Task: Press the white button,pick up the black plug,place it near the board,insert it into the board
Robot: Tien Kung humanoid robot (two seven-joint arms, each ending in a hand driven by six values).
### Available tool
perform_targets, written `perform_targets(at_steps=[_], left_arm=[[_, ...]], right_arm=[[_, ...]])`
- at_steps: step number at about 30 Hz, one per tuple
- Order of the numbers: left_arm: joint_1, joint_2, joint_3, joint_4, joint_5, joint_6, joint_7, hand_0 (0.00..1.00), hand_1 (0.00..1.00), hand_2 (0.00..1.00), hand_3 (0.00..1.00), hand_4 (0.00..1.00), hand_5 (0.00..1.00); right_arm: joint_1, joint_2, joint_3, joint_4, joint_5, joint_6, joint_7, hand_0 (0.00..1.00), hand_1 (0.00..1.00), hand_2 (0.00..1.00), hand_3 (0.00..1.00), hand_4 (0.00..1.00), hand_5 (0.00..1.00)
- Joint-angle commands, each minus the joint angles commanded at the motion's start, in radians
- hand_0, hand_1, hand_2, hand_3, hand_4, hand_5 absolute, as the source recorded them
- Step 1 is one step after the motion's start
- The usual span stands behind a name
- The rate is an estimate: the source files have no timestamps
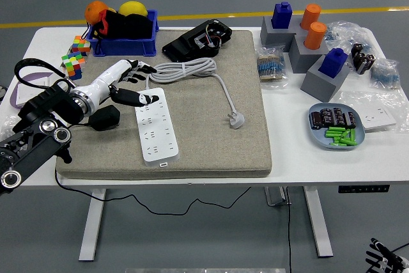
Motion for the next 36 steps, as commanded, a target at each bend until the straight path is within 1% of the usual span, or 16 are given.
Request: perform_targets(at_steps=[2,5,6,8,11,12,14,16,17,18,22,30,33,35,36], left_arm=[[-0.014,-0.003,0.019,0.007,-0.008,-0.003,0.011,0.202,0.321,0.303,0.800,0.598,0.002],[-0.049,-0.011,0.063,0.025,-0.033,-0.017,0.051,0.202,0.321,0.303,0.800,0.598,0.002],[-0.063,-0.016,0.078,0.033,-0.044,-0.025,0.073,0.092,0.128,0.183,0.815,0.586,0.002],[-0.082,-0.023,0.096,0.045,-0.063,-0.033,0.106,0.092,0.128,0.183,0.815,0.586,0.002],[-0.112,-0.043,0.118,0.073,-0.101,-0.048,0.187,0.092,0.128,0.183,0.815,0.586,0.002],[-0.120,-0.050,0.124,0.084,-0.111,-0.052,0.216,0.017,0.060,0.115,0.758,0.543,0.002],[-0.137,-0.064,0.135,0.107,-0.127,-0.059,0.271,0.017,0.060,0.115,0.758,0.543,0.002],[-0.148,-0.076,0.144,0.125,-0.133,-0.064,0.309,0.017,0.060,0.115,0.758,0.543,0.002],[-0.152,-0.080,0.146,0.131,-0.132,-0.065,0.317,0.017,0.060,0.115,0.758,0.543,0.002],[-0.159,-0.087,0.150,0.140,-0.131,-0.067,0.317,0.004,0.058,0.109,0.765,0.507,0.002],[-0.170,-0.102,0.148,0.160,-0.132,-0.066,0.317,0.004,0.058,0.109,0.765,0.507,0.002],[-0.187,-0.120,0.149,0.201,-0.122,-0.065,0.317,0.002,0.050,0.106,0.765,0.503,0.002],[-0.198,-0.127,0.159,0.227,-0.096,-0.065,0.317,0.002,0.050,0.106,0.765,0.503,0.002],[-0.205,-0.129,0.165,0.244,-0.100,-0.066,0.317,0.002,0.050,0.106,0.765,0.503,0.002],[-0.208,-0.130,0.167,0.251,-0.100,-0.067,0.317,0.002,0.049,0.105,0.763,0.480,0.002]], right_arm=[[0.000,0.000,-0.001,0.000,0.001,0.000,0.000,0.777,0.665,0.645,0.629,0.715,0.477],[0.000,0.001,-0.003,0.000,0.003,0.000,-0.001,0.777,0.665,0.645,0.629,0.715,0.477],[0.001,0.001,-0.004,0.000,0.004,0.000,-0.001,0.777,0.665,0.645,0.629,0.715,0.477],[0.002,0.002,-0.008,0.000,0.007,0.000,0.001,0.777,0.665,0.645,0.629,0.715,0.477],[0.004,0.002,-0.010,0.000,0.008,-0.001,0.001,0.777,0.665,0.645,0.629,0.715,0.477],[0.005,0.002,-0.011,0.000,0.009,-0.001,0.001,0.777,0.665,0.645,0.629,0.715,0.477],[0.005,0.002,-0.012,0.000,0.009,-0.001,0.001,0.777,0.665,0.645,0.629,0.715,0.477],[0.006,0.002,-0.014,0.000,0.010,-0.001,0.000,0.777,0.665,0.645,0.629,0.715,0.477],[0.006,0.002,-0.015,0.000,0.010,-0.001,0.000,0.777,0.665,0.645,0.629,0.715,0.477],[0.006,0.001,-0.016,0.000,0.010,-0.002,0.001,0.777,0.665,0.645,0.629,0.715,0.477],[0.007,-0.001,-0.020,0.000,0.011,-0.002,-0.001,0.777,0.665,0.645,0.629,0.715,0.477],[0.009,-0.005,-0.032,0.000,0.015,-0.003,-0.003,0.777,0.665,0.645,0.629,0.715,0.477],[0.010,-0.007,-0.035,0.000,0.017,-0.003,-0.005,0.777,0.665,0.645,0.629,0.715,0.477],[0.010,-0.008,-0.038,0.000,0.018,-0.003,-0.005,0.777,0.665,0.645,0.629,0.715,0.477],[0.010,-0.009,-0.039,0.000,0.018,-0.004,-0.006,0.777,0.665,0.645,0.629,0.716,0.477]])
